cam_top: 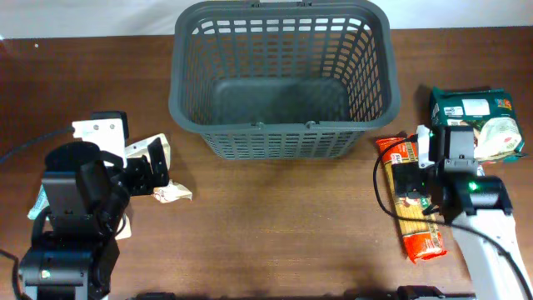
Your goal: Pack container
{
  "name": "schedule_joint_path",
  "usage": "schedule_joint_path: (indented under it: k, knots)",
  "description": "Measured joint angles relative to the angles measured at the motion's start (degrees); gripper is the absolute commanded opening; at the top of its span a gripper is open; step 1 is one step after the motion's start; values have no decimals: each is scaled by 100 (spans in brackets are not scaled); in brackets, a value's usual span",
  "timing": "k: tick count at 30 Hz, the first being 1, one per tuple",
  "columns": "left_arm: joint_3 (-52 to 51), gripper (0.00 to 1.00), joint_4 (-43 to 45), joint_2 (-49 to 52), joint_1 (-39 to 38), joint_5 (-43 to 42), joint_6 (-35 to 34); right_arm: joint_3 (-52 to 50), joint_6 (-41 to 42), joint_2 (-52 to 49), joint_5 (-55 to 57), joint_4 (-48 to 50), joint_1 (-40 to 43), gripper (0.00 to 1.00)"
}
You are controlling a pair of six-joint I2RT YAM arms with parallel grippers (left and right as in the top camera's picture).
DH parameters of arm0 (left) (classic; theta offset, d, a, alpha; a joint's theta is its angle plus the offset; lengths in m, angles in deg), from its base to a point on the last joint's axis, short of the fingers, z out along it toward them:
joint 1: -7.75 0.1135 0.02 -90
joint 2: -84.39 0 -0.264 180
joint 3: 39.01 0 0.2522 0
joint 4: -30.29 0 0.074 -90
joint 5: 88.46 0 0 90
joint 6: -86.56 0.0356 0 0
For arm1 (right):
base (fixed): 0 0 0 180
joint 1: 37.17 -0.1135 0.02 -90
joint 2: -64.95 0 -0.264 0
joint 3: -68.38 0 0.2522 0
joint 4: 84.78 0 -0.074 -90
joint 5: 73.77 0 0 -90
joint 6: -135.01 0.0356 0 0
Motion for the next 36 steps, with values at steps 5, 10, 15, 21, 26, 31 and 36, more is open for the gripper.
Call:
schedule_joint_path:
  k: [5, 10, 15, 21, 26, 31, 36]
  knots:
    - [0, 99, 2, 4, 0, 24, 17, 0, 44, -433, -455, 330, 422, 99]
    - [0, 99, 7, 48, 0, 24, 20, 0, 286, -710, -1296, 688, 769, 99]
    - [-2, 99, 9, 232, 0, 24, 26, 0, 343, -938, -1871, 835, 798, 99]
    - [-2, 99, 24, 472, 0, 24, 39, 0, 92, -1333, -2116, 662, 802, 99]
    - [-2, 99, 81, 531, 0, 24, 39, 0, -365, -1598, -2140, 426, 802, 99]
    - [-2, 99, 111, 535, 0, 24, 96, 0, -664, -1862, -2079, 321, 802, 99]
    - [0, 99, 114, 535, 0, 24, 127, 0, -859, -2059, -1902, 315, 802, 99]
